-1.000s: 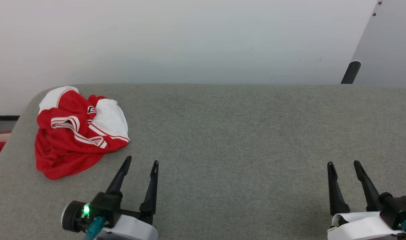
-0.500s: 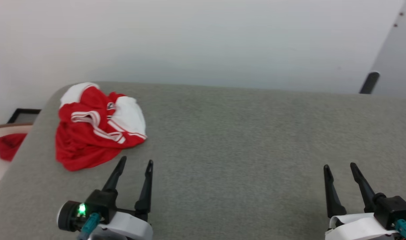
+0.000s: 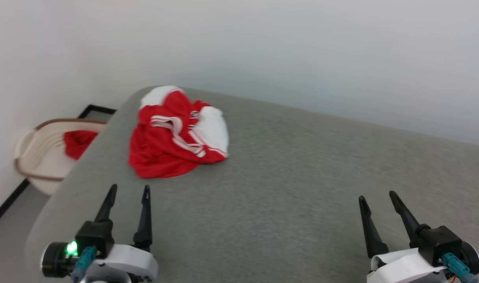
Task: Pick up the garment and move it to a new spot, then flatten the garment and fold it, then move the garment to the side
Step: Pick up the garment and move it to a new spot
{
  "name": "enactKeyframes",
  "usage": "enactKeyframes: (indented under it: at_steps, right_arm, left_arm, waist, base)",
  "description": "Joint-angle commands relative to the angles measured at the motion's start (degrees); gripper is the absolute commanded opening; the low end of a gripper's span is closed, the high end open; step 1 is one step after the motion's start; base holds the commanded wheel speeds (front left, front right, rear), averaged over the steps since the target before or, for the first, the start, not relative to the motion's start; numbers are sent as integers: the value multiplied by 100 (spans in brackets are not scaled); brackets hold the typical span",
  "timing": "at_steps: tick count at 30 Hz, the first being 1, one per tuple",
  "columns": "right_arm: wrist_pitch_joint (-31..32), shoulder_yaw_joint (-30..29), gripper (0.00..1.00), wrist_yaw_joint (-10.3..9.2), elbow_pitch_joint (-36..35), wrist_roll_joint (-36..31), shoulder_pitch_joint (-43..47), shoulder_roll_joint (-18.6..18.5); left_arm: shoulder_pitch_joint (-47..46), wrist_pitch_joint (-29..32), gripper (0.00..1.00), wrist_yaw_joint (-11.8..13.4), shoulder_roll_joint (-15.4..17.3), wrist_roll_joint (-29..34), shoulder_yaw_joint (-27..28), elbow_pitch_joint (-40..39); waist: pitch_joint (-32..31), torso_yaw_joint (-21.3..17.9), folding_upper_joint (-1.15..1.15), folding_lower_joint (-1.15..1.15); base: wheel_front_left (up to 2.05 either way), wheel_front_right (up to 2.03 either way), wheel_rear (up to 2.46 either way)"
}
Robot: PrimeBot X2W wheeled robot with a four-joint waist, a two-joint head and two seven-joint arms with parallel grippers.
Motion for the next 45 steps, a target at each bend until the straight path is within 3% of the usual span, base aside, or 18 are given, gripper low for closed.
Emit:
enactKeyframes:
  at_steps: [1, 7, 12, 20, 26, 32, 40, 45]
  right_arm:
    - [20, 61, 100, 4, 22, -33, -56, 10]
    - [19, 171, 100, 4, 81, 26, -100, 14]
    - [-3, 239, 100, 3, 147, 38, -177, 13]
    - [85, 306, 100, 3, 90, 5, -295, -14]
    - [154, 315, 100, 3, -84, 0, -566, -159]
    - [126, 340, 100, 3, -237, 16, -911, -288]
    - [10, 438, 100, 3, -333, 66, -1355, -310]
    - [-69, 557, 100, 3, -367, 91, -1625, -321]
  left_arm:
    - [-35, 2, 100, 49, 26, -44, 61, 45]
    - [-20, 3, 100, 65, 38, -42, 109, 69]
    - [-52, 3, 100, 34, 24, -118, 151, 82]
    - [-552, 340, 100, -226, 171, -664, 156, 326]
    - [-1386, 1219, 100, -319, 660, -1339, 220, -8]
    - [-2380, 2468, 100, -339, 1407, -2122, 279, -242]
    - [-3286, 4083, 100, -345, 2155, -3022, 369, -30]
    - [-3748, 5148, 100, -240, 2506, -3217, 281, 298]
  waist:
    - [-99, 544, 0, 0]
    - [-100, 986, 0, 0]
    - [-28, 1072, 0, 0]
    - [313, 659, 0, 0]
    - [959, 15, 0, 0]
    - [1733, -644, 0, 0]
    - [2600, -1351, 0, 0]
    - [3156, -1735, 0, 0]
  base:
    - [0, 0, 0]
    - [0, 0, 0]
    - [0, 0, 0]
    - [0, 0, 0]
    - [0, 0, 0]
    - [0, 0, 0]
    - [0, 0, 0]
    - [0, 0, 0]
